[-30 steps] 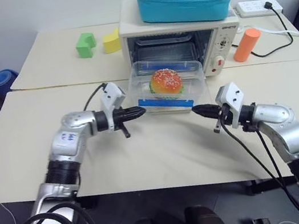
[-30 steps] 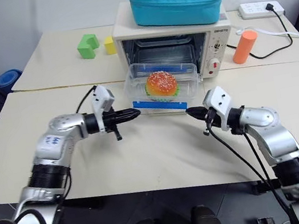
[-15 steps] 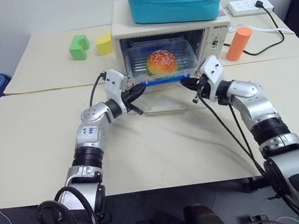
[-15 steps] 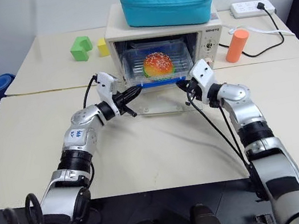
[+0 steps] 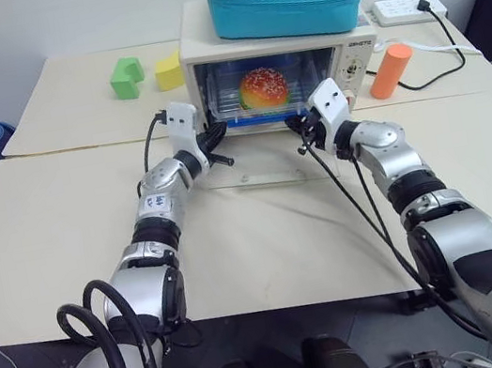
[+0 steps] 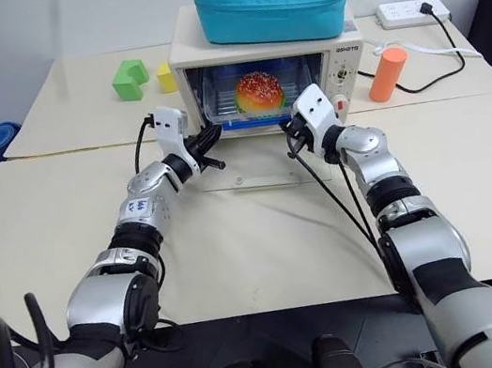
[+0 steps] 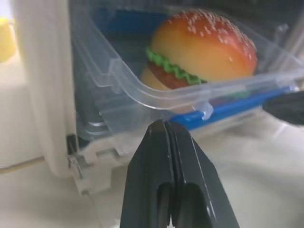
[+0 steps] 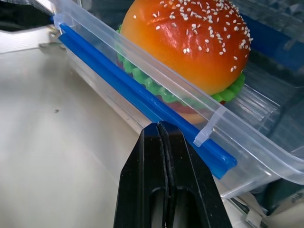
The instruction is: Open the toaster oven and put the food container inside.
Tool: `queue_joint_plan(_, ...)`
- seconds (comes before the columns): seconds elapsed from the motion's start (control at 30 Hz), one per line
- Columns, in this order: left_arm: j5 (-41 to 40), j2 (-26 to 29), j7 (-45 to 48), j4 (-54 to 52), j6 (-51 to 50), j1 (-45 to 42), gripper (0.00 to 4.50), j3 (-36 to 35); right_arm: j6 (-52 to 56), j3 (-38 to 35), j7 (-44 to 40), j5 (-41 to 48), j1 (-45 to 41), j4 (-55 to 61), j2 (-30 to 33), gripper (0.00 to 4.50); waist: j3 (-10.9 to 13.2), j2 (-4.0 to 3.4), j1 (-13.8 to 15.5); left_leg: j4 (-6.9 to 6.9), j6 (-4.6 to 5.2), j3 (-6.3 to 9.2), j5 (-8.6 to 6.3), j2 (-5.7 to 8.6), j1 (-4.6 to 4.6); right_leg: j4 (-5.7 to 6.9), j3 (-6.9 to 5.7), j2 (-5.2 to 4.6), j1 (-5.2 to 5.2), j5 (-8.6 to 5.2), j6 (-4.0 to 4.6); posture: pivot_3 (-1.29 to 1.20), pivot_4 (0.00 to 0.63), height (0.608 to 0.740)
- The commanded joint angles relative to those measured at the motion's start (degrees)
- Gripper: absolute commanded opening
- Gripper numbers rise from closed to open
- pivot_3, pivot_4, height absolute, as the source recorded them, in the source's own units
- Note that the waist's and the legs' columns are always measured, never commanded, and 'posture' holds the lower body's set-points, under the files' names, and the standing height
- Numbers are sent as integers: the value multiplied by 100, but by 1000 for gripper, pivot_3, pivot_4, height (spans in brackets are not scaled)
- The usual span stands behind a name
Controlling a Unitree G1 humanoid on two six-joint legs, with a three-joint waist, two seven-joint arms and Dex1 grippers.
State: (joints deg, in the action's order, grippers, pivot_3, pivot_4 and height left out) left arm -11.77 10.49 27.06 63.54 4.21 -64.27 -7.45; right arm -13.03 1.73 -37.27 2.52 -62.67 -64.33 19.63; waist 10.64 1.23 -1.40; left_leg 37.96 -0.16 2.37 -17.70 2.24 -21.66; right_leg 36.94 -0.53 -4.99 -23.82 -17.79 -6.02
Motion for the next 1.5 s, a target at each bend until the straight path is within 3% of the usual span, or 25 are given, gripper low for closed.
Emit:
queue_joint_plan(0.03, -44, 41, 239, -270, 80, 117, 15, -83, -21, -186, -211, 130, 72, 206, 1, 0, 0, 0, -20, 0, 0, 0, 0, 1, -2, 0, 0, 0, 0, 0, 0, 0, 150, 740)
queue_joint_plan(0.13, 17, 249, 515, -820, -21, 516, 15, -16, 183, -153, -702, 257, 452, 792, 101, 0, 0, 0, -39, -1, 0, 1, 0, 0, -1, 0, 0, 0, 0, 0, 0, 0, 150, 740)
queue_joint_plan(0.27, -289, 1033, 1449, -2969, -1020, 1744, 15, 61, 1131, -381, -1285, 812, 1619, 3008, 636, 0, 1, -4, -63, -6, -7, 1, -4, -10, -9, 4, 6, 7, -15, 0, 0, 0, 150, 740)
queue_joint_plan(0.3, -431, 1257, 1690, -3478, -1233, 2033, 190, 27, 1301, -474, -1289, 892, 1851, 3426, 800, 0, 1, -4, -64, -2, -10, 2, -6, -13, -27, 9, 21, 8, -33, 0, 0, 0, 150, 740)
queue_joint_plan(0.37, -927, 1683, 2293, -4341, -1660, 2550, 587, -125, 1480, -627, -1273, 948, 2233, 3952, 1137, 0, 3, -7, -50, 21, -11, 2, -6, -11, -86, 31, 49, 7, -94, 0, 0, 0, 150, 740)
queue_joint_plan(0.57, -1544, 2887, 4219, -5179, -1282, 3747, 2250, -482, 1450, -585, -1953, 881, 2740, 3558, 1726, 0, 1, -11, -17, 25, -9, 0, -4, -7, -45, -1, 59, 4, -49, 0, 2, 0, 150, 740)
queue_joint_plan(0.7, -1621, 3210, 4874, -5043, -1130, 3915, 3372, -458, 771, -263, -2820, 771, 2675, 2782, 1591, 0, 2, -12, -22, 19, -6, -4, -4, -8, -41, -3, 63, 6, -47, -1, 4, 0, 150, 740)
queue_joint_plan(0.83, -1828, 3105, 5003, -5131, -1412, 3785, 4457, -428, 203, -279, -2995, 823, 2402, 2064, 1254, 0, 2, -12, -23, 20, -5, -7, -3, -7, -45, 3, 64, 6, -52, -1, 4, 0, 150, 740)
queue_joint_plan(0.97, -2055, 2841, 4696, -5447, -1723, 3752, 4457, -478, -451, -518, -3013, 1066, 2215, 1782, 903, 0, 2, -12, -25, 20, -5, -5, -3, -10, -46, 7, 63, 8, -55, -1, 4, 0, 150, 740)
queue_joint_plan(1.2, -2764, 2496, 3868, -5984, -2447, 3850, 4457, -982, -534, -1050, -2862, 1793, 2128, 2411, 515, 0, 2, -12, -38, 20, -6, -4, -3, -13, -52, 21, 62, 9, -59, -1, 3, 0, 150, 740)
queue_joint_plan(1.5, -2644, 2049, 2718, -6065, -2231, 3838, 4457, -1299, -253, -1663, -1864, 2492, 868, 2588, -182, 0, 4, -15, -40, 21, -11, -3, -1, -13, -51, 17, 63, 10, -66, -1, 4, 0, 150, 740)
